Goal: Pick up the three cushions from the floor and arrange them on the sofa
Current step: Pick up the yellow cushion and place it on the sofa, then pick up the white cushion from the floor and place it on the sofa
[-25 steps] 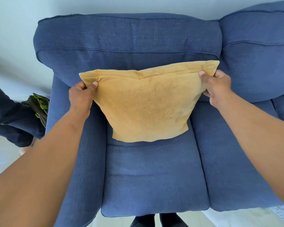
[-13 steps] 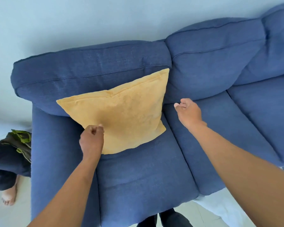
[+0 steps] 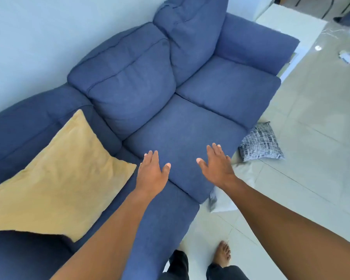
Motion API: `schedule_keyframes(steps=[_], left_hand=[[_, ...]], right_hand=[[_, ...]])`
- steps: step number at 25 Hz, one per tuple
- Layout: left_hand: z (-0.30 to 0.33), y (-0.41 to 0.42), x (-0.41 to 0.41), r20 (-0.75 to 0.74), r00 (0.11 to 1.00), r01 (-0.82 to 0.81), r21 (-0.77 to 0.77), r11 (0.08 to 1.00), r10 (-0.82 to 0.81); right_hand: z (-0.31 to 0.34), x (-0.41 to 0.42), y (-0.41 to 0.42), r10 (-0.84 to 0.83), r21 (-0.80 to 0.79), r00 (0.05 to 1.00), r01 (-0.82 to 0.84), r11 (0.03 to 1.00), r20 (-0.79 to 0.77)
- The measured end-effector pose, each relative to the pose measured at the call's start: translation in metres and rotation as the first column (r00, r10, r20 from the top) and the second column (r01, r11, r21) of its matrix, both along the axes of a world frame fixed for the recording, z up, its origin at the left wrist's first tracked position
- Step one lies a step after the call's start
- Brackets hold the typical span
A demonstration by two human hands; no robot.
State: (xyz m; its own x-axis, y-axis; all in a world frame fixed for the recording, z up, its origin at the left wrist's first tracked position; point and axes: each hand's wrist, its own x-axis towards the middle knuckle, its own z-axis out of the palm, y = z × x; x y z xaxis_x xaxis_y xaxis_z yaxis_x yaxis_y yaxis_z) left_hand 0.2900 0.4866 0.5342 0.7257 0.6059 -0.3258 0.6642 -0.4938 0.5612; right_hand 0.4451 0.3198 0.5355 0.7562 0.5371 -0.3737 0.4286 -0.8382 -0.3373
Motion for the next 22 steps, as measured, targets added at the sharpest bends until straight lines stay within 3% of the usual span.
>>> schedule_keyframes(steps=[6, 13, 22], left_hand=[[-0.011, -0.136, 0.068, -0.221, 0.94, 0.298, 0.154, 0.942, -0.261], [-0.021, -0.248, 0.13, -0.241, 0.879, 0.43, 0.023, 0.903, -0.412], [-0.081, -0.265, 0.224, -0.291, 0.827, 0.461, -0.14, 0.876, -0.481]], right_hand=[[-0.005, 0.034, -0.168, -0.157, -0.037, 0.988, 0.157, 0.987, -0.005], [-0.016, 0.07, -0.291, -0.28, -0.089, 0.959, 0.276, 0.957, -0.043], [-0.067, 0.131, -0.324, -0.423, -0.113, 0.896, 0.41, 0.905, -0.137]])
